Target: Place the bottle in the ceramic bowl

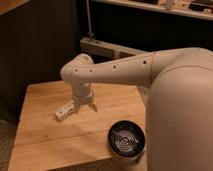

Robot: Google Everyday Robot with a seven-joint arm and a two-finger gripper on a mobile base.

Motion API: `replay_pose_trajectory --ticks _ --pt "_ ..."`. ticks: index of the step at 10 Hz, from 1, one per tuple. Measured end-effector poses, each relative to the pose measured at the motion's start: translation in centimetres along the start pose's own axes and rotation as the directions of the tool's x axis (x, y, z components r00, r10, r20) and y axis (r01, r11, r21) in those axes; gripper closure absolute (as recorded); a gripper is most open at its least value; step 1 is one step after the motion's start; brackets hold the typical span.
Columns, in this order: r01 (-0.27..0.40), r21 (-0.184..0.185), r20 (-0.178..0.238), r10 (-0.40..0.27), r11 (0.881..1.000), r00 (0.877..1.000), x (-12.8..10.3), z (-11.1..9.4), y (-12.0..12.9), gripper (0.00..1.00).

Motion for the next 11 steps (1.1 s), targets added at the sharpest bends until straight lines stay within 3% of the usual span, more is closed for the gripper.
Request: replay_pose_trajectory --ticks 7,8,11 --pt "-0.023 -0.002 -0.004 0.023 1.000 1.000 0.0 -0.1 -0.1 0.35" --pt "-0.063 -0.014 -0.003 0.063 0.998 0.998 -0.4 0.0 -0.8 0.35" --pt "-0.195 -0.117 -0.004 0.196 0.974 0.981 -4.7 0.7 -3.4 0.35"
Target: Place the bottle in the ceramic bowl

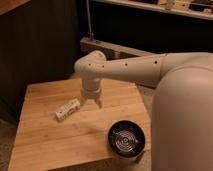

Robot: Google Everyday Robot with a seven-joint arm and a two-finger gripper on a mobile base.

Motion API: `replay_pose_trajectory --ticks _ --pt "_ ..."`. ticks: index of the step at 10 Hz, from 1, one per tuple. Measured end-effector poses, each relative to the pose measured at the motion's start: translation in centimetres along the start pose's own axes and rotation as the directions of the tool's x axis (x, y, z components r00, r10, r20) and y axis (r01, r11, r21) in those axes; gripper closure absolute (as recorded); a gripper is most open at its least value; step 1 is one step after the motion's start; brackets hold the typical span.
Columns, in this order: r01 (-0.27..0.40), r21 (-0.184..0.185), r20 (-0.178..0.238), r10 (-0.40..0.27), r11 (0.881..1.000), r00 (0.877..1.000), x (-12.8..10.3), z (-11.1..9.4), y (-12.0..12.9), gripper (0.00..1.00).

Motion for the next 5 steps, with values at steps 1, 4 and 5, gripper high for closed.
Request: replay_pose_trajectory --ticks 1,4,5 --pt "-0.059 -0.056 0.003 0.059 0.997 0.998 -2.5 0.2 -0.9 0.35" --pt "-0.175 -0.144 -0.029 0.173 0.974 0.984 -7.6 1.0 -2.5 0.35" --pt "-0.206 -0.151 -0.049 0.201 0.967 0.978 -9.5 1.2 -2.6 0.35"
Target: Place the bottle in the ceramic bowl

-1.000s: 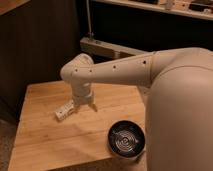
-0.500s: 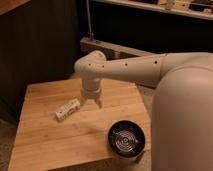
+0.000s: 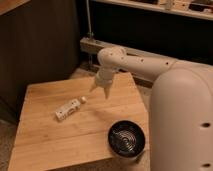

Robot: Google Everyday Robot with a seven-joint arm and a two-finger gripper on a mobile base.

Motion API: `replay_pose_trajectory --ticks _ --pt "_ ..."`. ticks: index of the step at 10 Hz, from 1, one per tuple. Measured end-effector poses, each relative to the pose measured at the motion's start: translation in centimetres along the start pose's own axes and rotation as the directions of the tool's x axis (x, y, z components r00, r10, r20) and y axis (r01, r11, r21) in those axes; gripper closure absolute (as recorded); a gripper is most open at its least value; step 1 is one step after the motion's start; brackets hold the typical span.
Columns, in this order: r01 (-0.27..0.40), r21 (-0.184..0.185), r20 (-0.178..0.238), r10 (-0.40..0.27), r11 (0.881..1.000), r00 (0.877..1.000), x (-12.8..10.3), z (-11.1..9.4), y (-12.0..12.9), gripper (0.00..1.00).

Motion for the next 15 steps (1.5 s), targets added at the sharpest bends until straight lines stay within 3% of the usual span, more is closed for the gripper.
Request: replay_pose_trajectory --ticks 2,3,5,8,11,15 --pt "-0.058 0.007 -0.027 0.058 0.998 0.998 -3.1 0.5 0.9 0.35" --pt "-0.089 0.007 -0.045 0.089 0.996 0.995 -4.1 1.4 2.5 0.35" --pt "-0.136 0.011 -0.079 0.136 0.991 0.988 -4.9 3.6 3.7 0.35" --pt "-0.156 0.013 -0.127 0.156 0.988 0.980 -4.0 6.7 6.6 0.35" --pt "-0.141 0.021 -0.148 0.142 0.990 0.979 -2.7 8.3 8.9 0.35" --pt "-0.130 0.079 -0.173 0.142 0.988 0.975 -1.1 10.3 8.6 0.35"
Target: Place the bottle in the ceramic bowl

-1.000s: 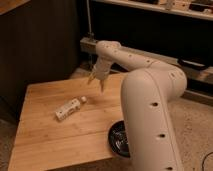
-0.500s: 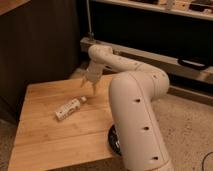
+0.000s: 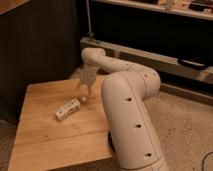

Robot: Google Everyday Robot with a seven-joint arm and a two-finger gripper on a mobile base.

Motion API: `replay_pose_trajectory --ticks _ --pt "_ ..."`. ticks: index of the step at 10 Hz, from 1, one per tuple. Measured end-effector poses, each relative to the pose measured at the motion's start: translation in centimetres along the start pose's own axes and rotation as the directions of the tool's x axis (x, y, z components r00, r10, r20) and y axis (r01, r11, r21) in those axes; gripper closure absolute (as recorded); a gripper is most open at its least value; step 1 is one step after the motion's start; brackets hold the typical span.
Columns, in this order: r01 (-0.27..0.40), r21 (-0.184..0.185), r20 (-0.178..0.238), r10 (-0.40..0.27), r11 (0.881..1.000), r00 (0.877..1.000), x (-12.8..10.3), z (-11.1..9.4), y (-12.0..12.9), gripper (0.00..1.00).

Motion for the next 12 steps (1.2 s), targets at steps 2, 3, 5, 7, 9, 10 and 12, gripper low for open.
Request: replay_pose_trajectory --ticks 2,3,5,7,9,10,12 --pt "-0.010 0.036 -0.018 0.010 0.999 1.000 0.9 1.5 -1.0 0.35" --pt "-0.014 0.045 -0.027 0.015 0.999 1.000 1.2 2.2 -1.4 0.35" --pt "-0.025 0.043 -0.038 0.026 0.999 0.999 1.4 3.2 -1.9 0.35" --pt "-0.036 0.037 -0.049 0.038 0.999 0.998 1.2 4.0 -2.1 0.35" --pt "-0.035 0.031 -0.058 0.037 0.999 0.998 1.2 4.7 -1.9 0.35" --pt "-0.039 0.028 -0.064 0.040 0.999 0.997 1.1 4.9 -2.0 0.35" --pt "-0.051 0.022 -0.078 0.053 0.998 0.996 0.9 5.3 -2.2 0.35"
